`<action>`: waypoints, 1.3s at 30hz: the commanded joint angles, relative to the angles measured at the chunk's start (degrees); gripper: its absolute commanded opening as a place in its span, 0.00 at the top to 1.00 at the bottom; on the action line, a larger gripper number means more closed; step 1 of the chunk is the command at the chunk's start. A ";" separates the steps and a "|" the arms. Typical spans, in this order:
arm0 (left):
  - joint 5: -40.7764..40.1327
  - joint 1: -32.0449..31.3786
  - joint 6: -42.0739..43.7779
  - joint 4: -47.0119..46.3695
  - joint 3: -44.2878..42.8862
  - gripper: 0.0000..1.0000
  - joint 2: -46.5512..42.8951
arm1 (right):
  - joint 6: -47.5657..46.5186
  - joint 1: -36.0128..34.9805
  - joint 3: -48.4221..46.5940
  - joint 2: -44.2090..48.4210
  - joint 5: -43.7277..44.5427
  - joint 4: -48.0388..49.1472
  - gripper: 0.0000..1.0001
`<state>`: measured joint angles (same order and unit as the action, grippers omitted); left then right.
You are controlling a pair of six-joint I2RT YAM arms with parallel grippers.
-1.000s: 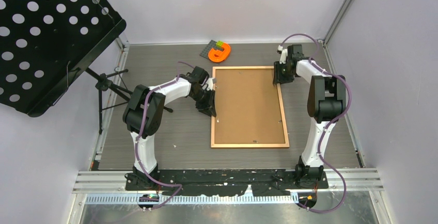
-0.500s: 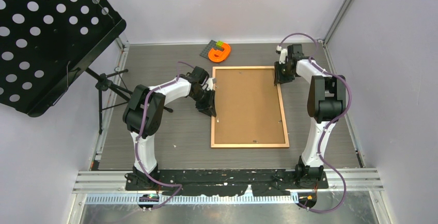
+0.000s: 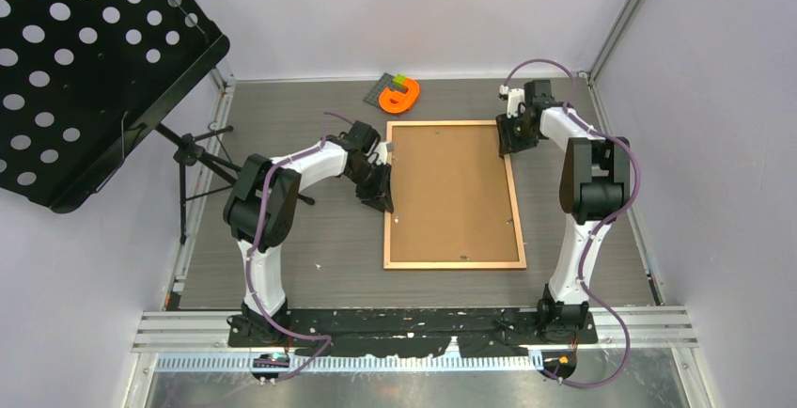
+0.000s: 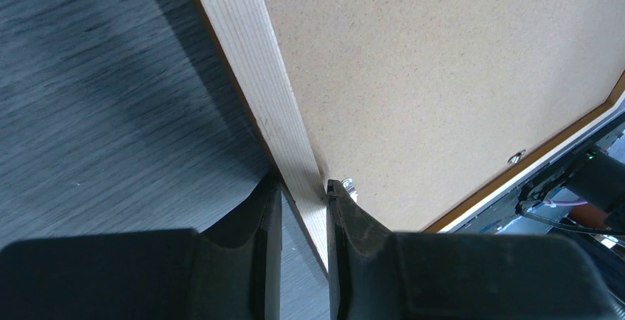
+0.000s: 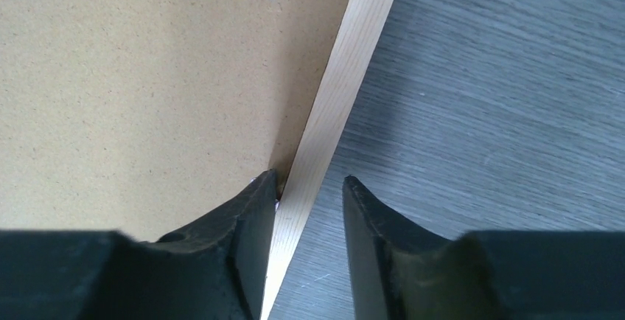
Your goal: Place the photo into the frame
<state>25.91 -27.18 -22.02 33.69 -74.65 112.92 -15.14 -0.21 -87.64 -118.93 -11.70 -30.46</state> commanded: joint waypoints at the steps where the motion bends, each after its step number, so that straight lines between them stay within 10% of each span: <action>1: -3.14 0.55 2.79 -1.65 1.00 1.00 2.16 | -0.38 0.30 -1.90 2.30 -1.12 -2.52 0.49; 26: -2.00 1.43 2.66 -1.71 1.33 0.99 0.29 | -5.84 1.27 18.05 20.88 -3.74 -0.41 0.39; 39: -0.51 1.25 3.03 -1.65 2.81 0.63 -2.71 | -5.30 1.39 24.59 22.48 -4.36 0.59 0.39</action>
<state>26.85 -26.46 -21.45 32.47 -73.34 112.38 -20.40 1.13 -63.46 -99.24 -14.79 -31.44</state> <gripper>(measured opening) 0.338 0.613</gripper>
